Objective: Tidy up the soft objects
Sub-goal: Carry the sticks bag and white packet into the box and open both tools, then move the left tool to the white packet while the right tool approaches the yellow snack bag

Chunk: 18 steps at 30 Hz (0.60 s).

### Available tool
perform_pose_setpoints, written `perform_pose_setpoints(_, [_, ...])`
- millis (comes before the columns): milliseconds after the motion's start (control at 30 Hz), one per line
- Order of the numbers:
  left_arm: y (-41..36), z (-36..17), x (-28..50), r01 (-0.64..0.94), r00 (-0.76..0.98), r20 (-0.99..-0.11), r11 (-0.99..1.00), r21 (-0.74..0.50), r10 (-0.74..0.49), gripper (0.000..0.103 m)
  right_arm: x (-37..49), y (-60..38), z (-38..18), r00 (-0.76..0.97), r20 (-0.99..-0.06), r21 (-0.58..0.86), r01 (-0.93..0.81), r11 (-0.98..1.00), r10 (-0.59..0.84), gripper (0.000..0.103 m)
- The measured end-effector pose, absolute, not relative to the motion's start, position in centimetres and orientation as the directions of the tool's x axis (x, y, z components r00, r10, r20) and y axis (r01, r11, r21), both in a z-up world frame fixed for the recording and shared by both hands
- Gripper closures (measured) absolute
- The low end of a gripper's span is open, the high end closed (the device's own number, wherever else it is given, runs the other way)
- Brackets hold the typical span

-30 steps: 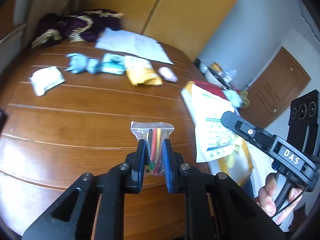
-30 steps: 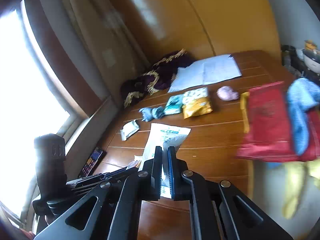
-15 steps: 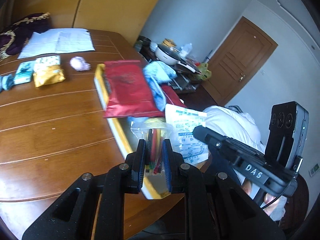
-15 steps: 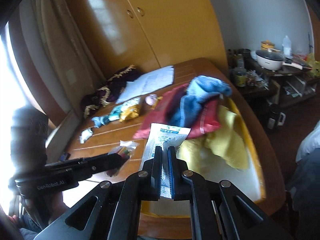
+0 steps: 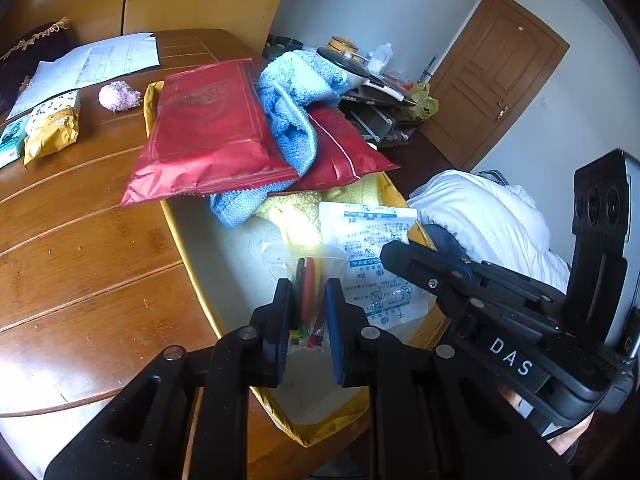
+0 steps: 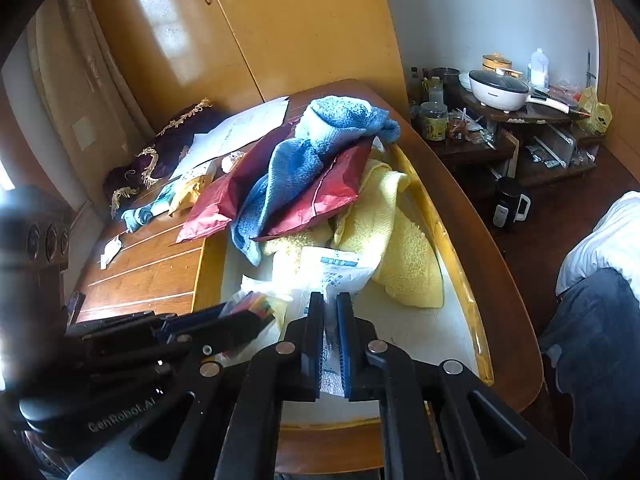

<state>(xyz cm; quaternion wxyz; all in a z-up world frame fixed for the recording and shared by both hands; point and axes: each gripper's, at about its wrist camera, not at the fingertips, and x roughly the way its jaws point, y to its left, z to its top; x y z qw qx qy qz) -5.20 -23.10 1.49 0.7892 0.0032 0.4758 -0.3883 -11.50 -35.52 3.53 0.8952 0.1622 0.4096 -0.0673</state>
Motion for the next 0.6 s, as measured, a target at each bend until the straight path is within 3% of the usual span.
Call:
perform_pose_setpoints(67, [-23.3, 1.2, -5.1, 0.613, 0.251, -0.752, 0.702, -0.363, -0.609, 0.086, -11.4, -35.6, 3.5, 0.654, -0.757, 0.229, 0.258, 0.938, 0.005, 0.092])
perform_pose_setpoints(133, [-23.3, 0.9, -5.1, 0.614, 0.228, -0.76, 0.696, -0.372, -0.608, 0.068, -11.3, -35.5, 3.5, 0.655, -0.756, 0.23, 0.254, 0.94, 0.008, 0.091])
perform_pose_setpoints(167, [-23.1, 0.8, -5.2, 0.616, 0.219, -0.752, 0.686, -0.387, -0.621, 0.064, -11.4, -35.6, 3.6, 0.657, -0.754, 0.23, 0.257, 0.939, 0.004, 0.09])
perform_pose_setpoints(233, [-22.7, 1.0, -5.4, 0.624, 0.222, -0.734, 0.672, -0.398, -0.641, 0.058, -11.8, -35.8, 4.0, 0.667, -0.745, 0.232, 0.269, 0.935, -0.007, 0.073])
perform_pose_setpoints(333, [-21.9, 1.5, -5.8, 0.646, 0.191, -0.701, 0.625, -0.438, -0.688, 0.042, -12.6, -36.2, 5.0, 0.686, -0.727, 0.228, 0.295, 0.928, -0.04, 0.06])
perform_pose_setpoints(467, [-19.3, 3.0, -6.4, 0.666, 0.193, -0.644, 0.581, -0.468, -0.74, 0.035, -13.9, -34.9, 8.0, 0.742, -0.664, 0.185, 0.285, 0.94, -0.094, 0.056])
perform_pose_setpoints(533, [-17.4, 3.8, -6.6, 0.657, 0.221, -0.617, 0.583, -0.477, -0.755, 0.034, -14.1, -33.6, 9.4, 0.785, -0.617, 0.201, 0.231, 0.952, -0.06, 0.039])
perform_pose_setpoints(600, [-15.0, 4.6, -6.3, 0.633, 0.293, -0.603, 0.623, -0.459, -0.742, 0.032, -13.8, -31.8, 10.6, 0.822, -0.57, 0.232, 0.149, 0.961, 0.01, 0.03])
